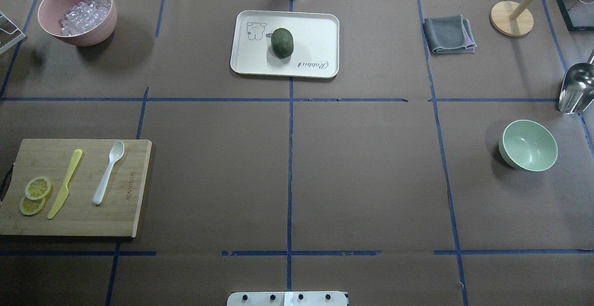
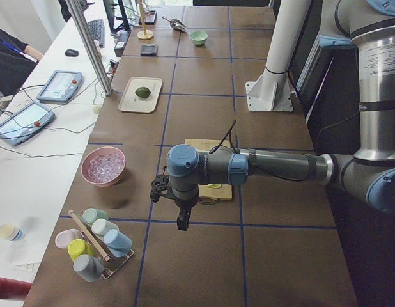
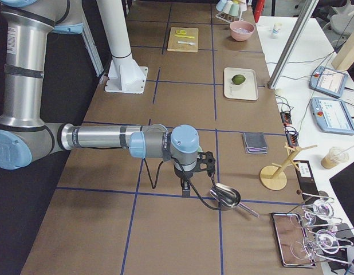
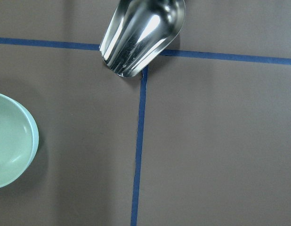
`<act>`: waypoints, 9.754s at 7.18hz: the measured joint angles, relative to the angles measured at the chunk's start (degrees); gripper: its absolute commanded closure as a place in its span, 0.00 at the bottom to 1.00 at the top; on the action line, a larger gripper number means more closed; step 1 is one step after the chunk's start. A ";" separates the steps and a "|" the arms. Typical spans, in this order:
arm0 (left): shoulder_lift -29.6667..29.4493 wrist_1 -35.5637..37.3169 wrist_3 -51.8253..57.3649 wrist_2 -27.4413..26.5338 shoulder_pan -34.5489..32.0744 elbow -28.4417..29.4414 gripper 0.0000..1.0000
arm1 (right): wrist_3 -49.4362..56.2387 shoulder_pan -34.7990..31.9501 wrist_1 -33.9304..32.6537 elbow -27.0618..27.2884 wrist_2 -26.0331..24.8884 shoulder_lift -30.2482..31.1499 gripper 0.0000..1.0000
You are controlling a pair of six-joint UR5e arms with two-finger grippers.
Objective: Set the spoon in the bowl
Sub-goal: 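Lower the right gripper onto the rim of the pale green bowl, then grip the bowl rim with the right gripper and slide it toward the table center, then release the bowl and withdraw the right arm to its rest pose, then move the left gripper over the white spoon on the cutting board, then lower the left gripper and grasp the white spoon by its handle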
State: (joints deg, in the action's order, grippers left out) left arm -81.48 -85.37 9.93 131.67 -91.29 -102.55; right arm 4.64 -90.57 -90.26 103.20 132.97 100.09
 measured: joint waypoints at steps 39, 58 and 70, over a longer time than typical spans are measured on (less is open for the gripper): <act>-0.53 -0.19 -0.53 0.55 0.47 -0.38 0.00 | -70.49 42.25 -1.54 -0.87 -11.46 -39.76 0.00; -10.52 -25.20 -55.89 -12.17 45.83 -5.62 0.04 | 0.19 0.30 -1.44 3.65 0.18 3.09 0.00; -12.91 -25.02 -56.25 -12.96 49.50 0.03 0.47 | -0.05 0.31 -1.50 3.59 0.16 3.09 0.00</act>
State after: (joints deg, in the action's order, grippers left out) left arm -94.39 -110.39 -46.32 118.71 -41.78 -102.52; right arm 4.58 -90.26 -91.76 106.79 133.12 103.18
